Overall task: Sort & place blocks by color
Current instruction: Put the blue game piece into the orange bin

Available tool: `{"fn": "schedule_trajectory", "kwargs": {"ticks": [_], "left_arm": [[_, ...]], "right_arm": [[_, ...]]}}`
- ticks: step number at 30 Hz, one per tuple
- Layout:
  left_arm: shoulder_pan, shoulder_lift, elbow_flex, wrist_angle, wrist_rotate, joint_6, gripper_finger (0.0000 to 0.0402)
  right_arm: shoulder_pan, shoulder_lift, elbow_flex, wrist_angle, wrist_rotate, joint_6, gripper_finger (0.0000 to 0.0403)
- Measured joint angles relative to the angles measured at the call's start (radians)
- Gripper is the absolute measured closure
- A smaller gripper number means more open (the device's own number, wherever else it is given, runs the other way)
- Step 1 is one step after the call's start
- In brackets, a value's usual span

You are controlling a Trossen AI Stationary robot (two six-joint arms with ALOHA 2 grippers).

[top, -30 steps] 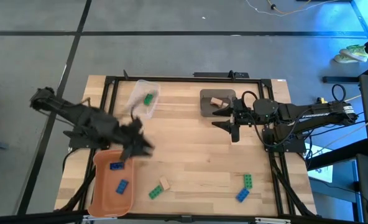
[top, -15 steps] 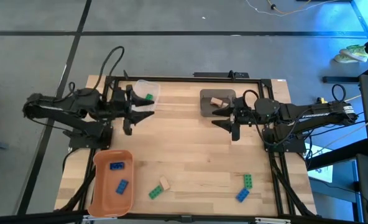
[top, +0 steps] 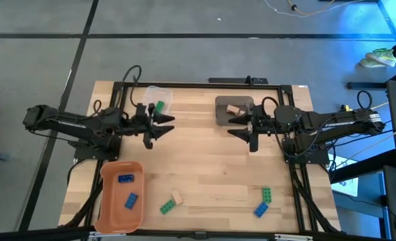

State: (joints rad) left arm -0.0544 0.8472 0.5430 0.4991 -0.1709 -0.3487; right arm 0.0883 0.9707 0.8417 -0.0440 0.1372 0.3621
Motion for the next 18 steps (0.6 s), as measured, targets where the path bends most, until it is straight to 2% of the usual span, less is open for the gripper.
{"fn": "schedule_trajectory", "kwargs": {"ticks": [10, 18], "left_arm": [[-0.016, 0.0, -0.015, -0.015, -0.012, 0.039, 0.0207], [-0.029, 0.0, -0.015, -0.005, -0.02, 0.038, 0.0207]], "right_arm": [[0.0, 0.0, 0.0, 0.003, 0.0, 0.031, 0.0166], [0.038, 0.001, 0.0, 0.036, -0.053, 0.022, 0.0166]]}}
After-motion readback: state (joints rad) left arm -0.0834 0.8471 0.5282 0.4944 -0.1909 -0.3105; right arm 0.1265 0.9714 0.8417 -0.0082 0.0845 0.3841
